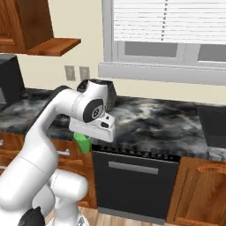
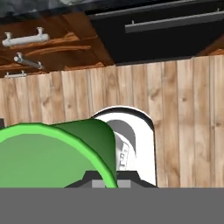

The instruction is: Pick the cup and glass cup and place them in the sink. Then turn on the water.

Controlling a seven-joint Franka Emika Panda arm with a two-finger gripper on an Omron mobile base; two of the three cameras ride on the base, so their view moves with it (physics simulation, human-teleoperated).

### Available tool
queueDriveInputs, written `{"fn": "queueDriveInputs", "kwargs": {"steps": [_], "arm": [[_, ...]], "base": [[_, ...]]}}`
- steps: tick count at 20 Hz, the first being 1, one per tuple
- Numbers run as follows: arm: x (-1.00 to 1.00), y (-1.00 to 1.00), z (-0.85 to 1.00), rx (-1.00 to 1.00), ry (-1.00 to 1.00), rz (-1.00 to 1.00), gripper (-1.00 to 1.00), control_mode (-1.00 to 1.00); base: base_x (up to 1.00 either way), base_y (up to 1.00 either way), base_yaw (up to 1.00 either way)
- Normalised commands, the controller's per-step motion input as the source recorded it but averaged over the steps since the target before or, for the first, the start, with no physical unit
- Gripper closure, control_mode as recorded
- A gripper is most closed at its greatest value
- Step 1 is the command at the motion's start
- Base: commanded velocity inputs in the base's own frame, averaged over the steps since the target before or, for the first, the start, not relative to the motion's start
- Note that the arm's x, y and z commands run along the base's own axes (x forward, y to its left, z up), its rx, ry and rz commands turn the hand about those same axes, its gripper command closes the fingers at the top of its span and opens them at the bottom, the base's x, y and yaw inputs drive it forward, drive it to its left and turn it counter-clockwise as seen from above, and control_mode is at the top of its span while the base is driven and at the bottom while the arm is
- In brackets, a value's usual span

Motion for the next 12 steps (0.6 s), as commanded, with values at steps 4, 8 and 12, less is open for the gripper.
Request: {"fn": "queueDriveInputs", "kwargs": {"steps": [4, 8, 12], "arm": [[0.0, 0.0, 0.0, 0.0, 0.0, 0.0, 1.0, 1.0], [0.0, 0.0, 0.0, 0.0, 0.0, 0.0, 1.0, 1.0], [0.0, 0.0, 0.0, 0.0, 0.0, 0.0, 1.0, 1.0]], "base": [[0.75, -0.98, -0.01], [0.42, -1.0, -0.04], [0.53, -1.0, -0.01]]}}
